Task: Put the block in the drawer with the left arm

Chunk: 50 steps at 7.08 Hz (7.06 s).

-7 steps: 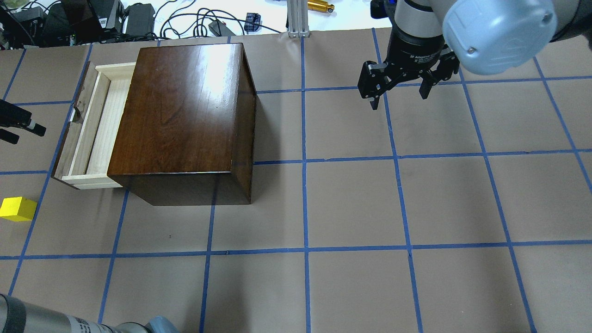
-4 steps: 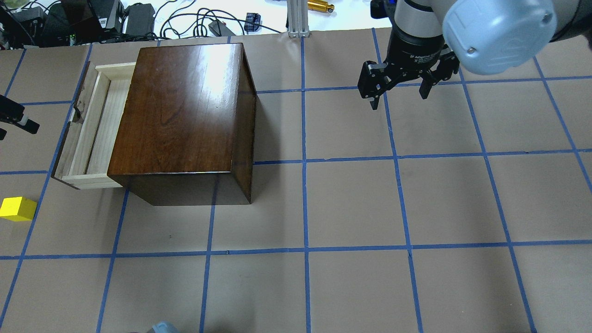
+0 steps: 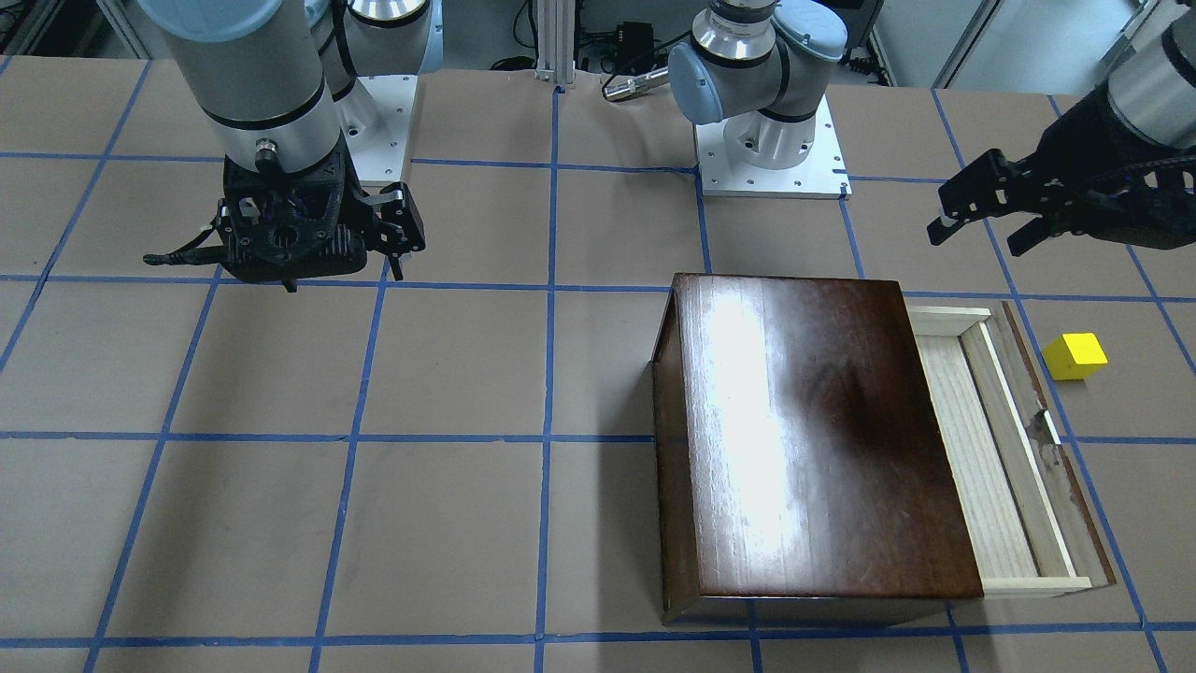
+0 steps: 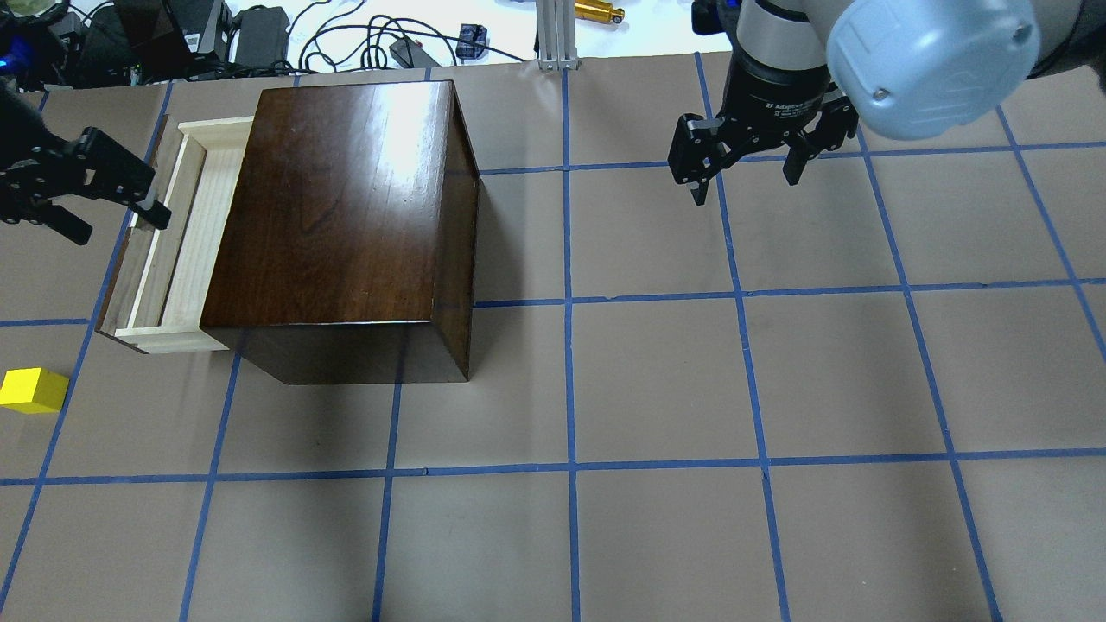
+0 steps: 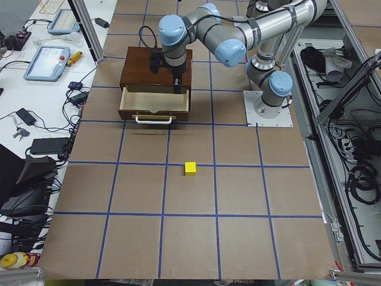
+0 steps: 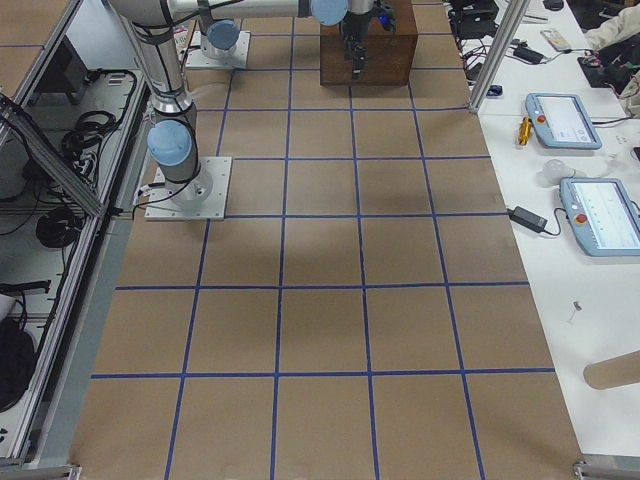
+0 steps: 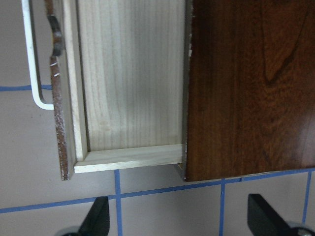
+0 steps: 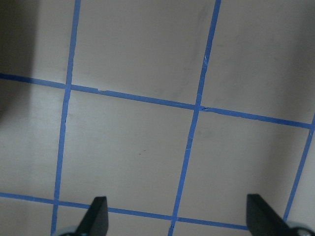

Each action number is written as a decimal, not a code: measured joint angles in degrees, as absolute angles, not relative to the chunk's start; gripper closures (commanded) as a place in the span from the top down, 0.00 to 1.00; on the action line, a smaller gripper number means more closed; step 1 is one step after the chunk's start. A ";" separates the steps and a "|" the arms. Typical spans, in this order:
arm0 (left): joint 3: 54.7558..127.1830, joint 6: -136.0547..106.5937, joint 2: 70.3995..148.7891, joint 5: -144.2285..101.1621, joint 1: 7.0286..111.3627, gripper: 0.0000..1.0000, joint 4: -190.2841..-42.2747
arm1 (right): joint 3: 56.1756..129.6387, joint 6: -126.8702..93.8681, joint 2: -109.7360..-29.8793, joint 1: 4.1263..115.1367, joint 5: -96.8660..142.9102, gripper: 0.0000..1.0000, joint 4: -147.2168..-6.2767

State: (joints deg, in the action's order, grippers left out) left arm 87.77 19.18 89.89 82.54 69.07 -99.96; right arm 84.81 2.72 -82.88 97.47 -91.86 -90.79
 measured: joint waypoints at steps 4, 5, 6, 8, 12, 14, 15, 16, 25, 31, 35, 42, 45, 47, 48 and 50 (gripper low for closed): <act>88.51 1.55 90.54 84.79 82.88 1.00 -95.36 | 84.82 2.69 -82.88 97.47 -91.90 1.00 -90.79; 89.74 0.25 90.72 86.50 85.35 1.00 -91.65 | 84.82 2.70 -82.88 97.47 -91.90 1.00 -90.79; 90.79 -0.10 90.94 88.29 86.97 1.00 -87.85 | 84.82 2.70 -82.88 97.47 -91.87 1.00 -90.79; 90.33 -0.43 91.65 89.58 87.94 1.00 -85.02 | 84.81 2.70 -82.88 97.47 -91.91 1.00 -90.79; 88.39 -0.65 92.06 89.75 87.81 1.00 -87.00 | 84.81 2.70 -82.88 97.47 -91.90 1.00 -90.79; 88.32 0.48 91.73 89.84 86.24 1.00 -87.82 | 84.82 2.72 -82.88 97.47 -91.87 1.00 -90.79; 88.45 3.84 91.41 89.98 83.19 1.00 -89.85 | 84.82 2.72 -82.88 97.47 -91.87 1.00 -90.79; 88.81 10.34 90.99 90.12 78.20 1.00 -92.88 | 84.81 2.71 -82.88 97.47 -91.90 1.00 -90.79; 105.73 90.57 95.93 95.30 41.96 1.00 -70.22 | 84.82 2.72 -82.88 97.47 -91.92 1.00 -90.79; 109.88 124.13 103.25 93.20 37.43 1.00 -54.92 | 84.82 2.69 -82.88 97.47 -91.92 1.00 -90.79; 109.86 139.67 107.29 91.48 36.80 1.00 -51.62 | 84.82 2.72 -82.88 97.47 -91.93 1.00 -90.79; 109.96 143.35 113.13 89.50 35.25 1.00 -46.49 | 84.82 2.68 -82.88 97.47 -91.91 1.00 -90.79; 109.95 143.35 114.26 89.50 35.11 0.90 -45.07 | 84.81 2.72 -82.88 97.47 -91.89 1.00 -90.79; 109.95 143.35 114.33 89.44 35.05 0.37 -45.05 | 84.81 2.72 -82.88 97.47 -91.89 1.00 -90.79; 109.95 143.35 114.34 89.45 35.01 0.25 -45.02 | 84.81 2.71 -82.88 97.47 -91.89 1.00 -90.79; 109.95 143.35 114.34 89.47 35.00 0.22 -44.94 | 84.81 2.69 -82.88 97.47 -91.92 1.00 -90.79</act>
State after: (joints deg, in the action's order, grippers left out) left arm 109.95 143.35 114.34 89.47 35.00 -44.94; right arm 84.81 2.69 -82.88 97.47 -91.92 -90.79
